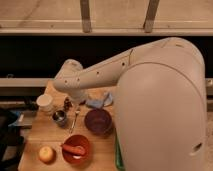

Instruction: Place fork in purple bowl

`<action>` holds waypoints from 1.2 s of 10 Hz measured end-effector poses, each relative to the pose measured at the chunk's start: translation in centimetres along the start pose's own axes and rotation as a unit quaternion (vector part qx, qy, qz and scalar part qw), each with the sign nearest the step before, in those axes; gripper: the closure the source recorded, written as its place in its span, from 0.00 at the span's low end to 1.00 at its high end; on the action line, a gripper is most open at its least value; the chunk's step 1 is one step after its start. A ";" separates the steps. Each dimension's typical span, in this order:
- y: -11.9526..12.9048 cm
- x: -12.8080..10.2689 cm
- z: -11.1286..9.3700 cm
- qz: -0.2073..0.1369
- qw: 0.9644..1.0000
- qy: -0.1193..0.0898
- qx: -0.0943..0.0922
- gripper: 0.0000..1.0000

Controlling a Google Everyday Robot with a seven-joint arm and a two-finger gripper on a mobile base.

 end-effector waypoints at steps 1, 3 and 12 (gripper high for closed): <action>0.1 0.0 0.0 0.000 1.000 0.000 -0.001 0.35; -0.2 0.0 0.9 0.007 1.000 0.004 -0.012 0.35; 0.8 -2.7 8.6 0.009 0.996 0.035 -0.083 0.35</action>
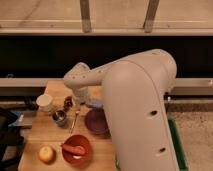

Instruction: Place fork in purple bowl

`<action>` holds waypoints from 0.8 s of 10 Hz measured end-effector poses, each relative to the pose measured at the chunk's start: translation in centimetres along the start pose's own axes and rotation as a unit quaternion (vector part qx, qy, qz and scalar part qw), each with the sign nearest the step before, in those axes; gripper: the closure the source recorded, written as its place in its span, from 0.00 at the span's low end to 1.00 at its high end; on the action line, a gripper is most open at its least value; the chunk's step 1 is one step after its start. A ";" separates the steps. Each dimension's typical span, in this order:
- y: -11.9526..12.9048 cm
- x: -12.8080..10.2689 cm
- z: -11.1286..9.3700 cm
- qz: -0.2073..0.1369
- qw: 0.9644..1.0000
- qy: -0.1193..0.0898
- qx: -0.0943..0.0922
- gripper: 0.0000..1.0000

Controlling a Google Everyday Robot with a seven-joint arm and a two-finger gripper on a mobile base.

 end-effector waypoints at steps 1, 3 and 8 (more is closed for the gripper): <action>0.7 -0.7 1.4 -0.002 1.000 0.003 -0.011 0.35; 2.5 -1.9 3.6 -0.009 0.999 0.013 -0.028 0.35; 3.6 -3.5 6.2 -0.015 0.998 0.033 -0.047 0.35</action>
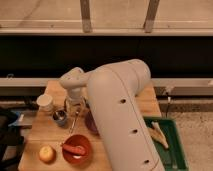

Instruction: Place fork in purple bowl

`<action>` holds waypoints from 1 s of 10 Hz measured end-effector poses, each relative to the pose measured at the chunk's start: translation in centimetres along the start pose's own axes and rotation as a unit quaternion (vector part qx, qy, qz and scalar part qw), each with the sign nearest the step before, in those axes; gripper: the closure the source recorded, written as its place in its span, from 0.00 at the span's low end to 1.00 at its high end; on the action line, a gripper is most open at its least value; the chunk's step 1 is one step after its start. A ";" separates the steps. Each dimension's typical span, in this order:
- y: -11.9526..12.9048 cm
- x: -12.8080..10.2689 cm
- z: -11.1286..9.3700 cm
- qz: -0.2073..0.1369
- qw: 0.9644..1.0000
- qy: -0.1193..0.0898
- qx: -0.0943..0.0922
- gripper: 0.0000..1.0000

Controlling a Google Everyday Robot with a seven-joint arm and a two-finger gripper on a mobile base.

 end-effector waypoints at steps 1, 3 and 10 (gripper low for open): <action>0.0 -0.2 0.4 0.001 1.000 0.003 -0.004 0.35; 0.4 -0.4 1.2 0.001 1.000 0.008 -0.007 0.40; 0.3 -0.3 1.3 0.008 1.000 0.012 0.010 1.00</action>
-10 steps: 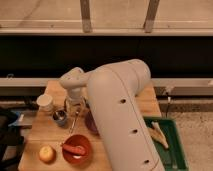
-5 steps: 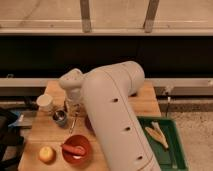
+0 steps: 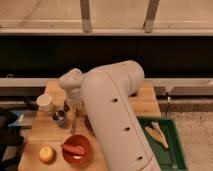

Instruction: Place fork in purple bowl

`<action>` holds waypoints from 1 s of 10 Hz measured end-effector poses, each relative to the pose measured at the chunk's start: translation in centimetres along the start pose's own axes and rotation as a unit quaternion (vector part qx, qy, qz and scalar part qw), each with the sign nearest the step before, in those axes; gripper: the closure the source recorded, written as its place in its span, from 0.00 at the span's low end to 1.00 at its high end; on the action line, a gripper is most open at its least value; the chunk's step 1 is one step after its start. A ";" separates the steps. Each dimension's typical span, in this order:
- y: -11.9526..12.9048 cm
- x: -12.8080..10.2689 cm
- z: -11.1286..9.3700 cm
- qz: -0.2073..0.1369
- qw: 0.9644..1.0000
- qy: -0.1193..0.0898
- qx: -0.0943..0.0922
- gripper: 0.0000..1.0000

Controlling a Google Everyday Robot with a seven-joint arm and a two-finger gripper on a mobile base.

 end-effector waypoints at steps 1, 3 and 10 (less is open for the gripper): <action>-0.2 0.2 -0.1 0.004 1.000 0.000 0.014 1.00; -0.5 0.4 -0.6 0.010 0.999 -0.006 0.039 1.00; -3.3 0.0 -8.6 0.037 0.995 -0.070 0.055 1.00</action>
